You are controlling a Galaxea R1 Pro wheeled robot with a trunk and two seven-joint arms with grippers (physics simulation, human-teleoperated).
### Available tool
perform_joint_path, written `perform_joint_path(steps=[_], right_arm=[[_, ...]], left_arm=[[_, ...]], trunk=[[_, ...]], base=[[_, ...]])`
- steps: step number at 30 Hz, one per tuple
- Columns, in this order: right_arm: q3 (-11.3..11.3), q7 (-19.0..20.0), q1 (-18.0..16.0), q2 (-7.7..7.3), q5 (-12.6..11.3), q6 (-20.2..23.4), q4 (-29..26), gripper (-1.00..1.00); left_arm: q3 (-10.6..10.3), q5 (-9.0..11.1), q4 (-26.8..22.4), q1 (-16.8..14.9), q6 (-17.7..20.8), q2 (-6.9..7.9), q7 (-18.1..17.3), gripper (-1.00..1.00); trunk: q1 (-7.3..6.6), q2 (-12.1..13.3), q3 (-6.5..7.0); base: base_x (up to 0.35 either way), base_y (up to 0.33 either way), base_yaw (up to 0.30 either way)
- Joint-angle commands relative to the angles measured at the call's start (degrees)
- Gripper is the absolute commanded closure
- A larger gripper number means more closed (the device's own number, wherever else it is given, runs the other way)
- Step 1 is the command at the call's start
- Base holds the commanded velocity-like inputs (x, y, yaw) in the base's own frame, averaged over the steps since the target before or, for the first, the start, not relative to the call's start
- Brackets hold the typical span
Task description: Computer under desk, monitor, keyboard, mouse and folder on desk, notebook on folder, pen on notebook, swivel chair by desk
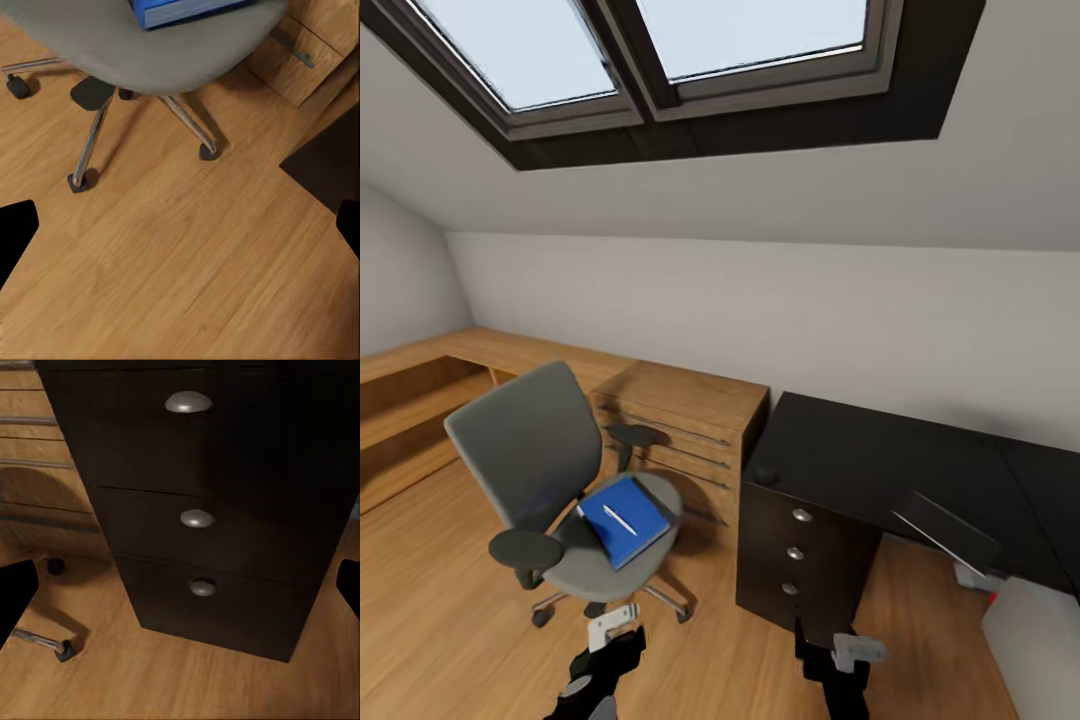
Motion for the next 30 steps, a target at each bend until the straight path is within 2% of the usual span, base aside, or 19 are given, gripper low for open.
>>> perform_joint_path(steps=[1, 3, 4, 5, 7, 9, 13, 14, 16, 18, 19, 20, 21, 23, 26, 30], right_arm=[[0.46, -1.14, -0.75, -0.08, -0.56, 1.57, -1.60, -1.00], [0.45, -2.81, -2.35, -0.14, -0.55, 5.39, -4.36, -1.00], [0.45, -4.20, -4.26, -0.17, -0.52, 9.42, -6.38, -1.00], [0.44, -4.71, -5.36, -0.17, -0.51, 11.43, -7.13, -1.00], [0.44, -5.45, -7.89, -0.11, -0.41, 15.36, -8.22, -1.00], [0.44, -6.24, -13.88, 0.02, -0.09, 22.61, -9.28, -1.00], [0.44, -6.74, -21.13, 0.06, 0.11, 30.70, -9.42, -1.00], [0.42, -6.80, -22.43, 0.02, 0.10, 32.17, -9.32, -1.00], [0.21, -6.93, -26.79, -0.22, 0.02, 38.48, -7.82, -1.00], [0.16, -6.96, -28.01, -0.29, -0.02, 40.44, -7.10, -1.00], [0.36, -7.00, -29.47, -0.21, 0.04, 42.76, -4.30, -1.00], [0.43, -7.01, -29.71, -0.11, 0.03, 43.17, -2.91, -1.00], [0.47, -7.00, -29.81, -0.06, 0.00, 43.32, -2.20, -1.00], [0.56, -6.77, -30.06, 0.12, -0.06, 43.76, 0.41, -1.00], [0.50, -6.77, -30.13, 0.20, -0.09, 43.91, 1.16, -1.00], [0.17, -6.83, -30.15, 0.03, -0.69, 46.98, 1.31, -1.00]], left_arm=[[-0.26, 0.05, -2.62, -0.05, 2.49, 0.08, 2.22, -1.00], [-0.25, -0.16, -7.27, -0.05, 6.61, 0.07, 5.64, -1.00], [-0.24, -0.28, -11.39, -0.05, 10.10, 0.01, 8.67, -1.00], [-0.23, -0.33, -13.20, -0.05, 11.58, -0.03, 9.87, -1.00], [-0.22, -0.39, -16.46, -0.05, 14.08, -0.13, 11.60, -1.00], [-0.16, -0.45, -22.77, -0.05, 18.09, -0.51, 13.48, -1.00], [0.36, -0.48, -30.14, -0.05, 23.33, -0.79, 14.48, -1.00], [0.68, -0.49, -31.50, -0.05, 24.26, -0.81, 14.61, -1.00], [4.26, -0.40, -36.20, -0.05, 26.65, -0.78, 14.90, -1.00], [5.46, -0.40, -37.45, -0.05, 27.27, -0.69, 14.98, -1.00], [6.96, -0.30, -38.50, -0.05, 27.99, 0.05, 15.07, -1.00], [7.22, -0.23, -38.62, -0.05, 28.11, 0.77, 15.08, -1.00], [7.32, -0.18, -38.64, -0.05, 28.16, 1.19, 15.09, -1.00], [7.52, 0.02, -38.69, -0.05, 28.22, 2.93, 15.10, -1.00], [7.57, 0.10, -38.67, -0.05, 28.24, 3.51, 15.11, -1.00], [7.18, -0.23, -38.63, -0.05, 28.18, 3.85, 15.13, -1.00]], trunk=[[0.04, -0.04, -0.08], [0.04, -0.04, -0.08], [0.04, -0.04, -0.08], [0.04, -0.04, -0.08], [0.04, -0.04, -0.08], [0.04, -0.04, -0.08], [0.04, -0.04, -0.08], [0.04, -0.04, -0.08], [0.04, -0.04, -0.08], [0.04, -0.04, -0.08], [0.04, -0.04, -0.08], [0.04, -0.04, -0.08], [0.04, -0.04, -0.08], [0.04, -0.04, -0.08], [0.04, -0.04, -0.08], [0.04, -0.04, -0.08]], base=[[0.329, 0.000, 0.000], [0.329, 0.000, 0.000], [0.329, 0.000, 0.000], [0.329, 0.000, 0.000], [0.329, 0.000, 0.000], [0.329, 0.000, 0.000], [0.329, 0.000, 0.000], [0.328, 0.000, 0.000], [0.328, 0.000, 0.000], [0.312, 0.000, 0.000], [0.116, 0.000, 0.000], [0.074, 0.000, 0.000], [0.059, 0.000, 0.000], [0.029, 0.000, 0.000], [0.011, 0.000, 0.000], [0.160, 0.127, 0.000]])
